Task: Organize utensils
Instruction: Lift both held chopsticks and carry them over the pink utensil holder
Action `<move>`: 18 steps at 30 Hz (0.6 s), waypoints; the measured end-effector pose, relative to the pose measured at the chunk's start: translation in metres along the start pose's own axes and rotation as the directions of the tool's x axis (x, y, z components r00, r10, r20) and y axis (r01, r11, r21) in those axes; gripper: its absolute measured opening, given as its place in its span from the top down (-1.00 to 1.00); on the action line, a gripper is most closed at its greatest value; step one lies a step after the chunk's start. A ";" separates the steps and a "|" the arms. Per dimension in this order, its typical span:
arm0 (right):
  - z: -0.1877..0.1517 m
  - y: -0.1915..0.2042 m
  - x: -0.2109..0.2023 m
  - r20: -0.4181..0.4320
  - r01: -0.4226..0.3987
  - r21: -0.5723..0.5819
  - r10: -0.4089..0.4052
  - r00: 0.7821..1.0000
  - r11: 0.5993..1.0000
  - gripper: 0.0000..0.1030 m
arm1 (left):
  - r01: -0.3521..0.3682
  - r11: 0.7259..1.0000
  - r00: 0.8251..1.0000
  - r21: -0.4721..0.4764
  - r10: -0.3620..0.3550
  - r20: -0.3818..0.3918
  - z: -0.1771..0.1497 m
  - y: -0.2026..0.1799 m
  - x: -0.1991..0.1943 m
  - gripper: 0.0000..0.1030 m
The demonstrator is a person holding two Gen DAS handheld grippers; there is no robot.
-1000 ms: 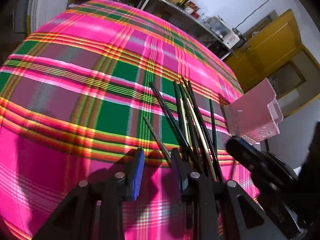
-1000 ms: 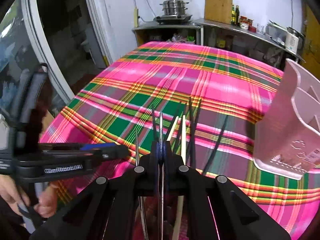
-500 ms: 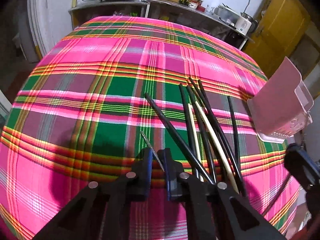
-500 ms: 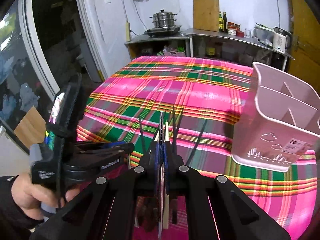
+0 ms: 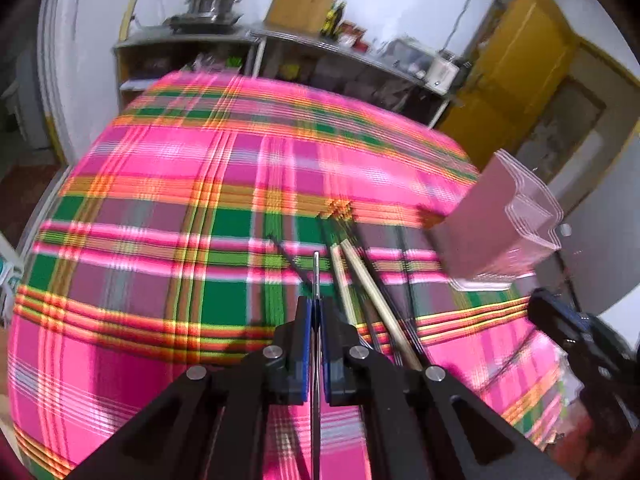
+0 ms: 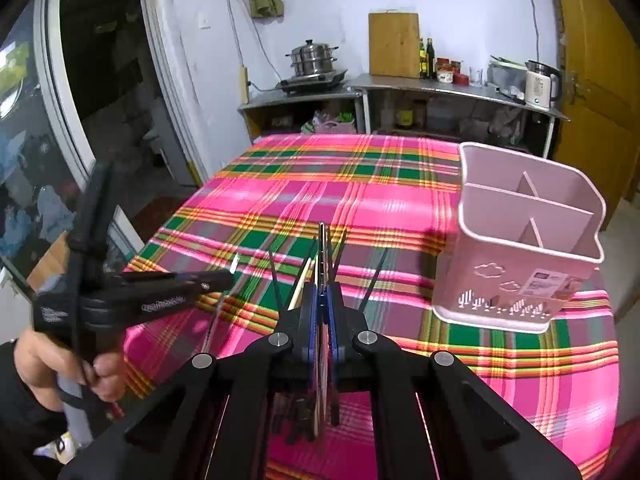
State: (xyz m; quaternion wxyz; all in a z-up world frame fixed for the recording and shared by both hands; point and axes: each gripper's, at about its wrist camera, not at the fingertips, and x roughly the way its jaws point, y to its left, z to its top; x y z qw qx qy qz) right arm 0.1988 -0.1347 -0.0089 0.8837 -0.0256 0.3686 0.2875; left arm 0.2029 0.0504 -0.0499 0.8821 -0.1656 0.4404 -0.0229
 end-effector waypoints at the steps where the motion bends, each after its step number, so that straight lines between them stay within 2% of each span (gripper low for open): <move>1: 0.002 0.000 -0.004 0.010 0.003 0.001 -0.003 1.000 1.000 0.90 | 0.015 1.000 1.000 0.009 -0.015 0.012 0.003 -0.002 -0.008 0.93; 9: 0.011 -0.006 -0.032 0.066 0.021 0.022 -0.022 0.998 1.000 0.90 | 0.088 0.992 0.991 0.088 -0.096 0.097 0.020 -0.029 -0.065 0.93; 18: 0.022 -0.019 -0.062 0.117 0.049 0.048 -0.054 0.992 0.998 0.90 | 0.170 0.974 0.975 0.150 -0.188 0.115 0.040 -0.066 -0.087 0.93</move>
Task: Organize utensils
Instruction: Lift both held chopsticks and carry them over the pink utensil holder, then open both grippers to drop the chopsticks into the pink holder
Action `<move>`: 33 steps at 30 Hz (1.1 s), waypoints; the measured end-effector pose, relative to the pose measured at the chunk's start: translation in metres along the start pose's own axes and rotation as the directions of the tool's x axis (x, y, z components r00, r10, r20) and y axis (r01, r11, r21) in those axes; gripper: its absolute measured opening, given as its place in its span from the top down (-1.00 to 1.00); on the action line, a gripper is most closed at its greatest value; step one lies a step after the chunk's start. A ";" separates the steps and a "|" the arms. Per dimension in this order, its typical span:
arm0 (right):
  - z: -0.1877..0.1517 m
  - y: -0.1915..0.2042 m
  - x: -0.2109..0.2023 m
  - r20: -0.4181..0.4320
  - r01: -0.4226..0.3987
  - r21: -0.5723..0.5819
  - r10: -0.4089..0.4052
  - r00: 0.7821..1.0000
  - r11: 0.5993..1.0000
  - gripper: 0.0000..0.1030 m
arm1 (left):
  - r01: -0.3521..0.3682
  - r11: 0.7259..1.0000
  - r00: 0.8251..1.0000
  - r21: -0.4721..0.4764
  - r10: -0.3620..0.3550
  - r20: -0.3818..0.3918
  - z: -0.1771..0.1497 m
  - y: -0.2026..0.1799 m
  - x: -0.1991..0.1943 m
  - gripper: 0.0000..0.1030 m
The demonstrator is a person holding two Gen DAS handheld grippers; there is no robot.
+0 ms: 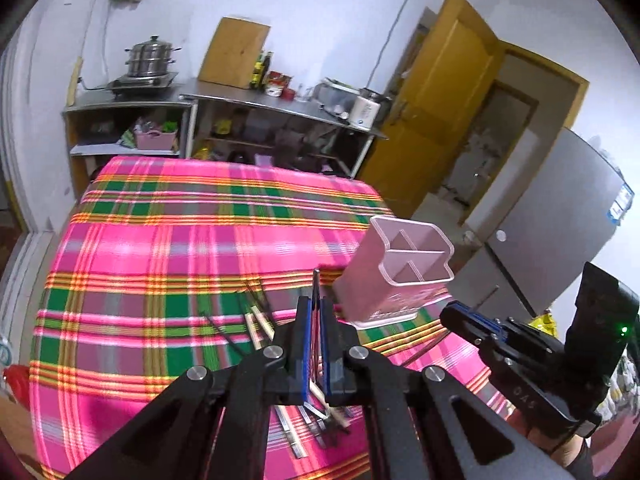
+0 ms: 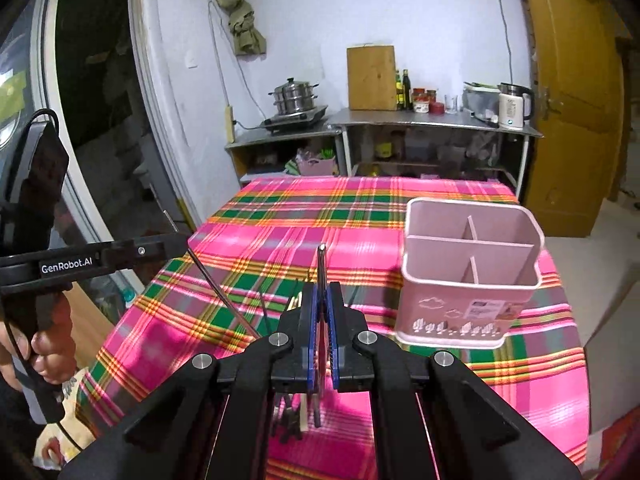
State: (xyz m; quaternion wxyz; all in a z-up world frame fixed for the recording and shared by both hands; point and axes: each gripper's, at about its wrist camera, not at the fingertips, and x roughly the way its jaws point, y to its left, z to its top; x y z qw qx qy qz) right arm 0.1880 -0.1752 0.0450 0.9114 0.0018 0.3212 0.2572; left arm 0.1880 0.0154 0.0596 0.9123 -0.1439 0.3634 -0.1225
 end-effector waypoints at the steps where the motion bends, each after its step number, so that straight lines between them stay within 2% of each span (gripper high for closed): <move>1: 0.002 -0.002 -0.002 0.003 0.003 0.003 -0.003 1.000 1.000 0.90 | 0.007 1.000 1.000 0.006 -0.007 0.002 0.003 -0.004 0.000 0.94; 14: 0.052 -0.059 -0.031 0.098 0.097 0.089 -0.106 0.990 0.991 0.90 | 0.141 0.987 0.989 0.074 -0.144 0.029 0.070 -0.067 0.029 0.94; 21: 0.081 -0.087 -0.026 0.139 0.119 0.137 -0.138 0.981 0.983 0.90 | 0.168 0.981 0.984 0.095 -0.172 0.039 0.101 -0.088 0.056 0.93; 28: 0.087 -0.105 0.001 0.118 0.129 0.170 -0.150 0.982 0.977 0.90 | 0.154 0.984 0.988 0.094 -0.154 -0.006 0.104 -0.086 0.098 0.93; 33: 0.075 -0.117 0.030 0.058 0.130 0.190 -0.143 0.988 0.973 0.90 | 0.145 0.985 0.989 0.092 -0.141 -0.050 0.095 -0.080 0.125 0.93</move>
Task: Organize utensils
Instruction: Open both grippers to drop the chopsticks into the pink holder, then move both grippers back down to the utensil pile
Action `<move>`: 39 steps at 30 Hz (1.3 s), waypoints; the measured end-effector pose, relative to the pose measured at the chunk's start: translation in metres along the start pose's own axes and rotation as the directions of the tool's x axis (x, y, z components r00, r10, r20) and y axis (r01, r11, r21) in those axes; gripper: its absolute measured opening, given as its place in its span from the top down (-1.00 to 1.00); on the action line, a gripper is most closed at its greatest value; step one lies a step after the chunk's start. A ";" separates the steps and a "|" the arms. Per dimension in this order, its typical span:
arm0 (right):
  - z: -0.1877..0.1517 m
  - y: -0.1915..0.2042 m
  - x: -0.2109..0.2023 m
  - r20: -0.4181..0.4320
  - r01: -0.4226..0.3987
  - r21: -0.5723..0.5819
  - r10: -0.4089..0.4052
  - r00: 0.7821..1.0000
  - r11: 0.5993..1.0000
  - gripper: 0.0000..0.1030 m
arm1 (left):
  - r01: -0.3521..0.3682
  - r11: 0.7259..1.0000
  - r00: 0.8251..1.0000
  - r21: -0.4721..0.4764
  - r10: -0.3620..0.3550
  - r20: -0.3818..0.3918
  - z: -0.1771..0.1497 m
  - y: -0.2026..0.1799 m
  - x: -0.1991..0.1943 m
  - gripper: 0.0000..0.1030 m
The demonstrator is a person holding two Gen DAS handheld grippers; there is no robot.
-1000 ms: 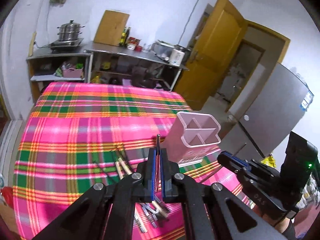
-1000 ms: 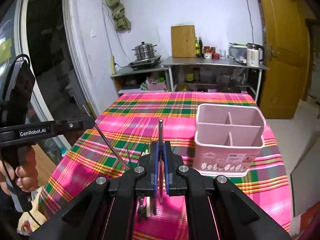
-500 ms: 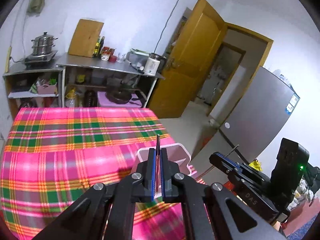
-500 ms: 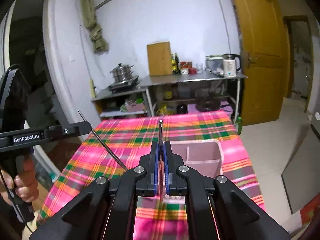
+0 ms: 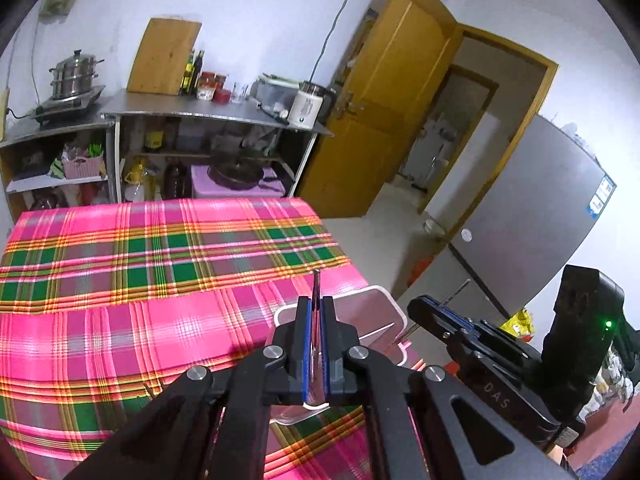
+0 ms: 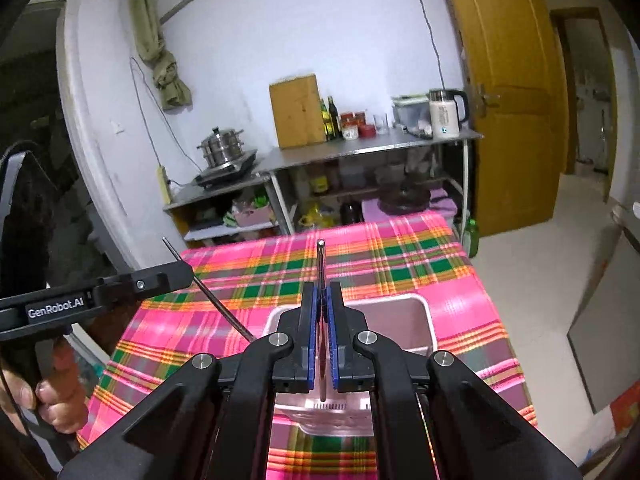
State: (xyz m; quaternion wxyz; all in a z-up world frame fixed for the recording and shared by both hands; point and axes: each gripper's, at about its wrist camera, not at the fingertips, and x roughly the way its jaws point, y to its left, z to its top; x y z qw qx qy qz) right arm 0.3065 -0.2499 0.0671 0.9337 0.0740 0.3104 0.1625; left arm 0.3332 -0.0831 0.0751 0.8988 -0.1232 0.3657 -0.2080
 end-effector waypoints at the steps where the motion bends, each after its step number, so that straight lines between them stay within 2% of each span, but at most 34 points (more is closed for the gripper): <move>1: -0.003 -0.001 0.004 -0.010 0.001 0.002 -0.001 1.000 1.000 0.90 | -0.001 1.000 1.000 -0.002 0.001 -0.007 -0.002 0.002 0.004 0.93; 9: -0.022 -0.013 0.032 -0.087 0.006 0.029 -0.003 0.996 1.000 0.90 | -0.001 1.000 0.999 -0.015 0.000 -0.048 -0.015 0.014 0.024 0.93; 14: -0.022 -0.016 0.030 -0.083 0.021 0.027 -0.019 0.996 0.999 0.88 | -0.004 1.000 0.999 -0.013 0.003 -0.033 -0.016 0.017 0.020 0.89; 18: -0.018 -0.016 0.017 -0.052 0.042 0.020 -0.041 0.998 0.999 0.70 | -0.011 1.000 1.000 0.001 0.011 0.005 -0.013 0.015 0.003 0.80; 27: -0.018 -0.009 -0.024 0.021 0.055 0.015 -0.055 0.998 0.998 0.68 | -0.042 0.998 0.991 0.041 0.036 0.130 -0.023 0.016 -0.054 0.76; 34: -0.042 0.013 -0.049 0.027 0.007 -0.011 -0.006 1.000 1.000 0.68 | -0.103 0.991 0.980 0.082 0.087 0.180 -0.060 0.029 -0.093 0.76; 39: -0.065 0.031 -0.059 0.010 -0.028 -0.025 0.028 1.000 0.999 0.68 | -0.135 0.990 0.978 0.042 0.126 0.166 -0.095 0.048 -0.113 0.76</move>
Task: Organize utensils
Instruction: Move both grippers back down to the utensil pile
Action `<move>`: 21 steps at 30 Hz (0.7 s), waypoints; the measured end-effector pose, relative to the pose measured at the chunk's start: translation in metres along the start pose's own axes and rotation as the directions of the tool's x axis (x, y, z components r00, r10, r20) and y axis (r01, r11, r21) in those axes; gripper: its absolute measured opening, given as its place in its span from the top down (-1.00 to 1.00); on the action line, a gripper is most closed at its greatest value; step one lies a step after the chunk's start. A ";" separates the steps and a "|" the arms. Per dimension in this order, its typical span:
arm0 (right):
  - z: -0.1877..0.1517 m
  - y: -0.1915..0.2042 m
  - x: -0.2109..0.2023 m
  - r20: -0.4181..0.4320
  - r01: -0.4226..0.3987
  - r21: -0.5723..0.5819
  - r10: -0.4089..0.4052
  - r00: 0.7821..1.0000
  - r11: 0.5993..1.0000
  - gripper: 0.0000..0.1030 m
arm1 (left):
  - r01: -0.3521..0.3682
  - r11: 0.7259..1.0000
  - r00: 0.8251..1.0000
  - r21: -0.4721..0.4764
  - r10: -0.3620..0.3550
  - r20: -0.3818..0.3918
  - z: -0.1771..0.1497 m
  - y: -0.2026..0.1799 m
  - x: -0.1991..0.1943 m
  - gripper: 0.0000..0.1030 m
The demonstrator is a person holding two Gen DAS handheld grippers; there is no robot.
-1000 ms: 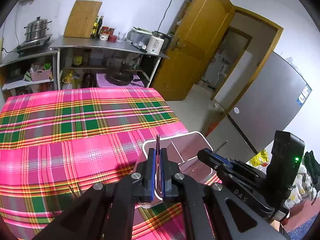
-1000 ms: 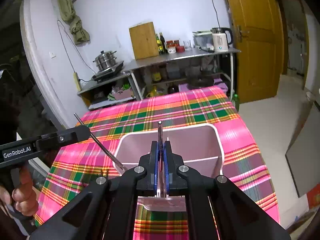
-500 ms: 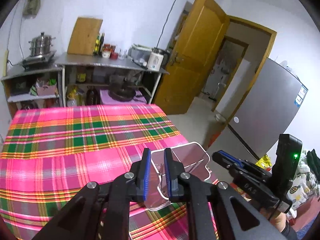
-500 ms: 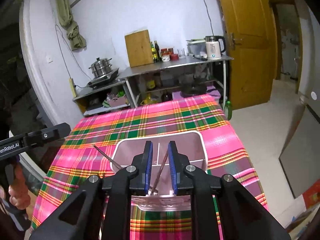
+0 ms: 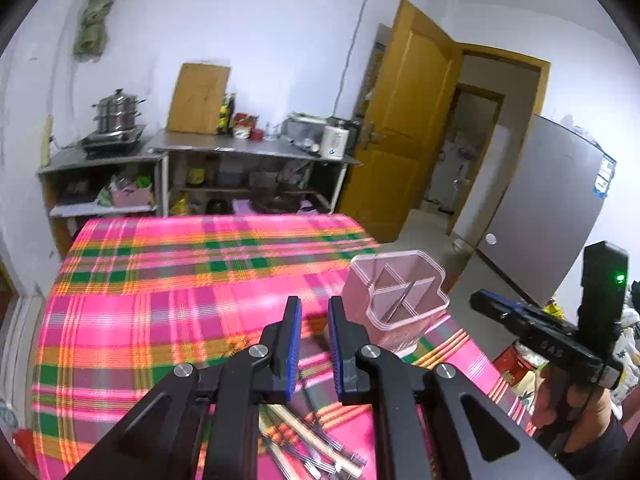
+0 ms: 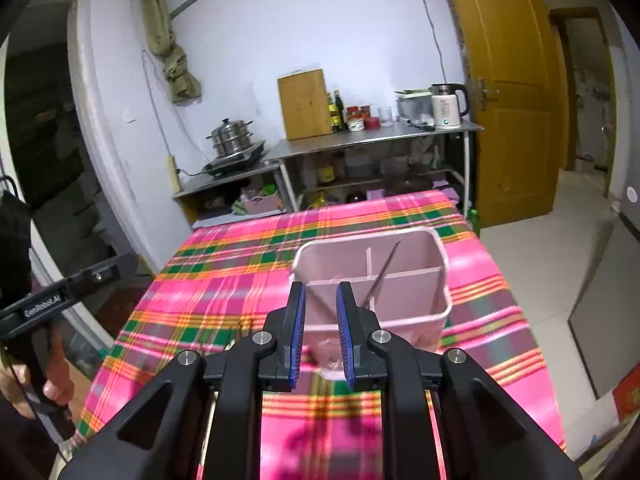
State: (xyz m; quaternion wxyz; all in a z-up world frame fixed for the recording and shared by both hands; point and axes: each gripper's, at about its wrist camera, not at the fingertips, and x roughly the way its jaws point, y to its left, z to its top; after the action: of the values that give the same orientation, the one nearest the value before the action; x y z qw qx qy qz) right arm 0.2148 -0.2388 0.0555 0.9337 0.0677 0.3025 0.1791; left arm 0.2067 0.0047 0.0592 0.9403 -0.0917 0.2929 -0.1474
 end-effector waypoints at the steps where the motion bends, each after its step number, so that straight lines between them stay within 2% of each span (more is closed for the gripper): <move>1: -0.004 0.004 -0.001 -0.005 -0.007 -0.008 0.007 1.000 1.000 0.68 | -0.008 1.000 1.000 -0.016 0.008 -0.005 -0.007 0.005 -0.003 0.75; 6: -0.026 0.022 -0.006 -0.033 -0.033 -0.048 0.032 0.999 0.998 0.68 | -0.047 0.996 0.998 -0.080 0.043 -0.050 -0.041 0.026 -0.014 0.75; 11: -0.045 0.038 -0.002 -0.075 -0.059 -0.088 0.052 0.996 0.994 0.68 | -0.080 0.986 0.990 -0.147 0.062 -0.123 -0.074 0.043 -0.008 0.76; 21: -0.064 0.052 0.021 -0.146 -0.098 -0.106 0.082 0.986 0.990 0.68 | -0.101 0.964 0.975 -0.245 0.046 -0.220 -0.105 0.068 0.023 0.75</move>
State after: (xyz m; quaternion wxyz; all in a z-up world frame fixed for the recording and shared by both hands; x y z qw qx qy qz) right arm 0.1778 -0.1812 0.0048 0.9032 0.0157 0.3541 0.2422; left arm 0.1791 0.0515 -0.0557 0.8890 -0.1842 0.4111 -0.0824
